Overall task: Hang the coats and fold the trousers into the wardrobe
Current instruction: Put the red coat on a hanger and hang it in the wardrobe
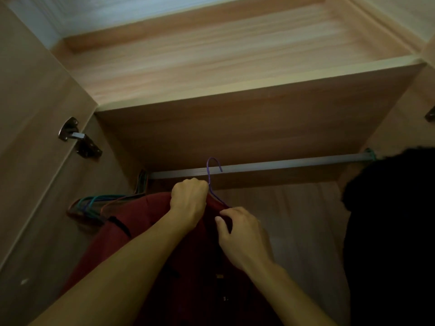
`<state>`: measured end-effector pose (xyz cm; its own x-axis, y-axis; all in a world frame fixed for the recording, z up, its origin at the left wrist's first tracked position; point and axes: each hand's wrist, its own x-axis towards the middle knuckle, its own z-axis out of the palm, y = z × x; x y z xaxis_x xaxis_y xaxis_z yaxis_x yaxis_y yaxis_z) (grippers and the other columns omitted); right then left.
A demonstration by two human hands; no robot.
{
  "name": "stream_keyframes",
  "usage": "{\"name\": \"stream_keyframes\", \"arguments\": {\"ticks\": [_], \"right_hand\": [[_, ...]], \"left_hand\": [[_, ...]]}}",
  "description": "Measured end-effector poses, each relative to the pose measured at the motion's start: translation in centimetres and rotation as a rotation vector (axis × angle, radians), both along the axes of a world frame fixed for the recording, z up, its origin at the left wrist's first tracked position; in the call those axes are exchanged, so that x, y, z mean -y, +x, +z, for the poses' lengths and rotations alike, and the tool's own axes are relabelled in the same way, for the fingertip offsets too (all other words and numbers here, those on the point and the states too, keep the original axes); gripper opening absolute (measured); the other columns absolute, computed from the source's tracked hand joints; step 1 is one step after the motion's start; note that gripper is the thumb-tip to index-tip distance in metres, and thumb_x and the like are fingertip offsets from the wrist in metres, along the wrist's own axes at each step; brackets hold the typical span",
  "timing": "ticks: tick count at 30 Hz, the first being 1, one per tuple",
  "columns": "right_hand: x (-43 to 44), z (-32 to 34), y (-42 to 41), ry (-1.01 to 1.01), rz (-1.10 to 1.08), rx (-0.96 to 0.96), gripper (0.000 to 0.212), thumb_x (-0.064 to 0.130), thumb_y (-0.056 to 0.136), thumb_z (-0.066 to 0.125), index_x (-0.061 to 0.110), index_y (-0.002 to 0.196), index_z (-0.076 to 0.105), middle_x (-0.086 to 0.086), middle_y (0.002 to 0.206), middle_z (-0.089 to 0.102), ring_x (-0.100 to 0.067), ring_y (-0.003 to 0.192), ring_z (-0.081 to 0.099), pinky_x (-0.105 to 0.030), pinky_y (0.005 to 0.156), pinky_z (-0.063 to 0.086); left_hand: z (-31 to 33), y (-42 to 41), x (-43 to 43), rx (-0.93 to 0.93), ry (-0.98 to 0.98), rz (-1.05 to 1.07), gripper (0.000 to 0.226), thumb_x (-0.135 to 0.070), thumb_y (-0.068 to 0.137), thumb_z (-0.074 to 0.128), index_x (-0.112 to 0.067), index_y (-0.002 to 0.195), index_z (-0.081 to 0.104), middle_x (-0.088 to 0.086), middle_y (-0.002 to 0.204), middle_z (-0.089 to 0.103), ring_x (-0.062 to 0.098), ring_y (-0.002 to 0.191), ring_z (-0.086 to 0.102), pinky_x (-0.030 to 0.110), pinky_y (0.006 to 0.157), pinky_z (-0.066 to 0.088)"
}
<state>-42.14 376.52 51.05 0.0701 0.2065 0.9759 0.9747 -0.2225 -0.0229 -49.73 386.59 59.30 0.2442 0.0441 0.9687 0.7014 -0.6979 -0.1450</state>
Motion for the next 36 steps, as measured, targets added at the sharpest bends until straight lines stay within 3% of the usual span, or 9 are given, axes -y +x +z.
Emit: {"name": "stream_keyframes", "arguments": {"ticks": [6,12,18,22,29,36], "right_hand": [[-4.4,3.8,2.3,0.065,-0.033,0.027,0.028,0.038,0.095,0.045,0.025,0.113,0.062,0.003,0.111,0.059,-0.013,0.099,0.056,-0.035,0.09,0.046],[-6.8,6.9,4.9,0.107,-0.013,0.073,0.033,0.037,0.095,0.045,0.022,0.12,0.059,0.002,0.115,0.059,-0.013,0.101,0.056,-0.039,0.09,0.047],[-7.8,8.2,7.1,0.098,-0.017,0.123,0.034,0.036,0.095,0.046,0.021,0.124,0.058,0.0,0.121,0.058,-0.015,0.106,0.056,-0.036,0.092,0.046],[-8.3,8.8,7.6,0.111,-0.005,0.165,0.033,0.035,0.094,0.047,0.021,0.122,0.059,0.0,0.118,0.059,-0.016,0.103,0.057,-0.037,0.09,0.046],[-9.3,8.2,7.3,0.114,0.047,0.153,0.027,0.034,0.094,0.048,0.022,0.114,0.061,0.0,0.111,0.06,-0.016,0.096,0.057,-0.038,0.088,0.047],[-9.6,5.8,6.5,0.079,0.016,0.116,0.026,0.033,0.093,0.048,0.023,0.112,0.063,0.001,0.108,0.06,-0.016,0.094,0.057,-0.036,0.085,0.047]], "left_hand": [[3.9,2.9,-3.1,0.032,0.082,0.039,0.017,-0.009,0.092,0.052,-0.014,0.106,0.059,0.007,0.107,0.062,0.025,0.099,0.061,0.035,0.071,0.047],[6.5,5.4,-6.1,0.065,0.09,0.126,0.021,-0.014,0.093,0.055,-0.015,0.113,0.057,0.003,0.105,0.063,0.02,0.094,0.063,0.03,0.064,0.044],[7.8,8.8,-8.3,0.076,0.044,0.155,0.02,-0.009,0.094,0.05,-0.015,0.11,0.059,0.004,0.107,0.063,0.02,0.096,0.063,0.031,0.069,0.049],[7.9,10.4,-9.1,0.06,0.064,0.183,0.023,-0.007,0.095,0.044,-0.014,0.11,0.06,0.006,0.112,0.062,0.024,0.101,0.062,0.034,0.071,0.05],[6.0,10.4,-9.9,-0.006,0.016,0.146,0.017,-0.013,0.096,0.045,-0.015,0.099,0.061,0.005,0.103,0.062,0.021,0.091,0.062,0.032,0.066,0.048],[3.4,8.2,-9.7,0.028,0.042,0.078,0.018,-0.023,0.093,0.052,-0.015,0.107,0.059,0.008,0.11,0.06,0.024,0.097,0.061,0.033,0.069,0.04]]}}
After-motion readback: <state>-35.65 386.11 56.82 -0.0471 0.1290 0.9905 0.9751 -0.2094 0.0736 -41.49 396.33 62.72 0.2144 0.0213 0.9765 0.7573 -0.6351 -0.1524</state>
